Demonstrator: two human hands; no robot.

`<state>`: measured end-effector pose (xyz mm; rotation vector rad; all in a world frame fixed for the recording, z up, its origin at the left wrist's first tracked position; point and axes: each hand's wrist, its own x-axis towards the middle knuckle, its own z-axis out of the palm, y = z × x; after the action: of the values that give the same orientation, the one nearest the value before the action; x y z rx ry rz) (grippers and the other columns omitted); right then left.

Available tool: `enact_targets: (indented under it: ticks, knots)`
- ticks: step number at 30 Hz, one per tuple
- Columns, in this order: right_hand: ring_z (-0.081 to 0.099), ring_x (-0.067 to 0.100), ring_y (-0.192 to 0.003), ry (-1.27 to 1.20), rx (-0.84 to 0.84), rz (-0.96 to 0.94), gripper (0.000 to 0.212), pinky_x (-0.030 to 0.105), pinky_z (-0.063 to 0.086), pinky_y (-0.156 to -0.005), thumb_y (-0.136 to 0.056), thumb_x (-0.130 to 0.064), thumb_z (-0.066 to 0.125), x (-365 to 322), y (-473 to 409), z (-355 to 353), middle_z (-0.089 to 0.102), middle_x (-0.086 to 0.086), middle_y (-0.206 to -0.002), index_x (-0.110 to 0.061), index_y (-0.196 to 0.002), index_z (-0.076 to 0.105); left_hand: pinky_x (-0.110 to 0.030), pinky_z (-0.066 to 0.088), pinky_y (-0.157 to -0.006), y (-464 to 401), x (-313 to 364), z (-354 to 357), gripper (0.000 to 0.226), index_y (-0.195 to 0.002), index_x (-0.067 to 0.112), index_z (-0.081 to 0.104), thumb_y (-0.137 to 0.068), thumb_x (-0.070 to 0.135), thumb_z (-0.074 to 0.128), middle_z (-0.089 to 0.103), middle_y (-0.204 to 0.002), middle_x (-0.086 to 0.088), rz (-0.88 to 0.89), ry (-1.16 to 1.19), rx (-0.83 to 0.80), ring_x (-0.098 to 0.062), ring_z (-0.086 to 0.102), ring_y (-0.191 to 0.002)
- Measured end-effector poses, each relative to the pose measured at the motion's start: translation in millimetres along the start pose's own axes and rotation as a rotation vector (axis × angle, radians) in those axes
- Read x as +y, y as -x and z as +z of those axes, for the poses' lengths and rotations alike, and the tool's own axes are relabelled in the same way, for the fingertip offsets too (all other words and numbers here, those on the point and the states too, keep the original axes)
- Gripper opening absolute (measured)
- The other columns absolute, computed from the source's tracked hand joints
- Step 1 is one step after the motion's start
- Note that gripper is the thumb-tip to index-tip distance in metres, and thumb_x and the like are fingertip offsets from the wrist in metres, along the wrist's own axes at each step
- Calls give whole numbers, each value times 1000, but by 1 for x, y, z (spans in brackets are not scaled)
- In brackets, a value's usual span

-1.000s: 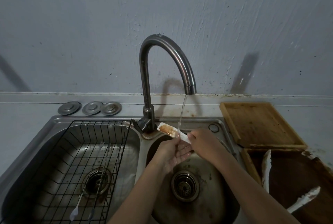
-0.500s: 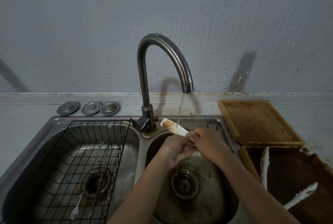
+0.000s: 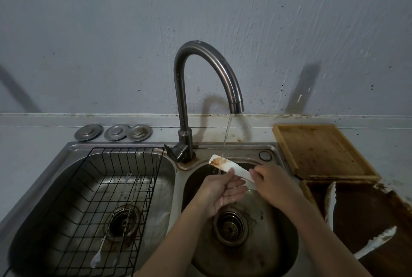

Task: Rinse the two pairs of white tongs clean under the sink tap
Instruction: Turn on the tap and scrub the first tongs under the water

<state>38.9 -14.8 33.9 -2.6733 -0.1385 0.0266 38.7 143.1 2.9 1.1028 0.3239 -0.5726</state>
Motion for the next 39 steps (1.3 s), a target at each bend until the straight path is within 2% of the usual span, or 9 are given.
enact_targets:
  ticks: [4,10,14,19,24,27,31,37,39]
  knots:
    - [49,9,-48,45,43,-59,39,26,32,-46,-94,-37,43,7,8,0,49,-4,-52,-23,-58,46,-25,58,-53,1,4,-1,38,-97,-2,66,-93,33,52,75,-69,-7,23,92,121,-15,72,-62]
    - [47,7,-47,73,6,-77,41,24,33,-46,-94,-41,42,16,12,7,49,-3,-51,-26,-56,45,-26,59,-57,6,-9,7,27,-95,-3,64,-89,23,60,74,-69,-12,-13,126,178,-18,73,-66]
    - [47,5,-45,53,21,-78,44,22,30,-44,-93,-43,43,25,16,5,48,-3,-48,-25,-53,44,-30,59,-58,6,-1,-11,33,-99,-3,62,-98,25,44,71,-76,-15,-4,279,253,-22,69,-70]
    - [46,4,-47,77,30,-125,43,20,24,-44,-95,-40,41,10,14,7,47,-5,-50,-28,-54,40,-27,58,-53,12,-11,5,37,-87,1,63,-100,23,36,74,-67,-12,-6,112,201,-20,73,-64]
    - [46,1,-51,158,-10,-88,41,20,25,-46,-96,-42,38,9,17,4,48,-6,-54,-30,-56,39,-34,59,-60,10,-6,-7,30,-100,3,57,-101,20,32,69,-95,-21,47,245,212,-28,71,-74]
    - [47,1,-53,147,-61,-106,41,19,26,-47,-95,-42,39,10,20,5,49,-7,-55,-30,-57,41,-26,57,-49,7,-3,-17,23,-115,4,50,-94,13,51,64,-98,-20,117,40,262,-18,69,-59]
    - [47,2,-54,182,-39,-135,39,19,26,-47,-96,-43,36,4,20,11,49,-6,-57,-30,-59,40,-22,51,-39,4,-3,-15,38,-112,5,52,-79,10,72,65,-81,-18,209,-156,296,-17,65,-47]
    - [48,1,-55,160,-15,-130,39,22,36,-51,-95,-45,35,2,19,9,48,-8,-56,-30,-59,40,-23,51,-39,-3,6,-28,31,-98,-2,63,-96,25,46,70,-70,-17,288,-386,434,-15,63,-42]
    - [52,5,-57,151,6,-122,37,26,43,-55,-95,-44,35,-2,19,12,50,-8,-57,-30,-63,44,-23,51,-40,-2,7,-23,28,-105,-1,57,-92,24,55,69,-76,-16,271,-386,370,-13,64,-45]
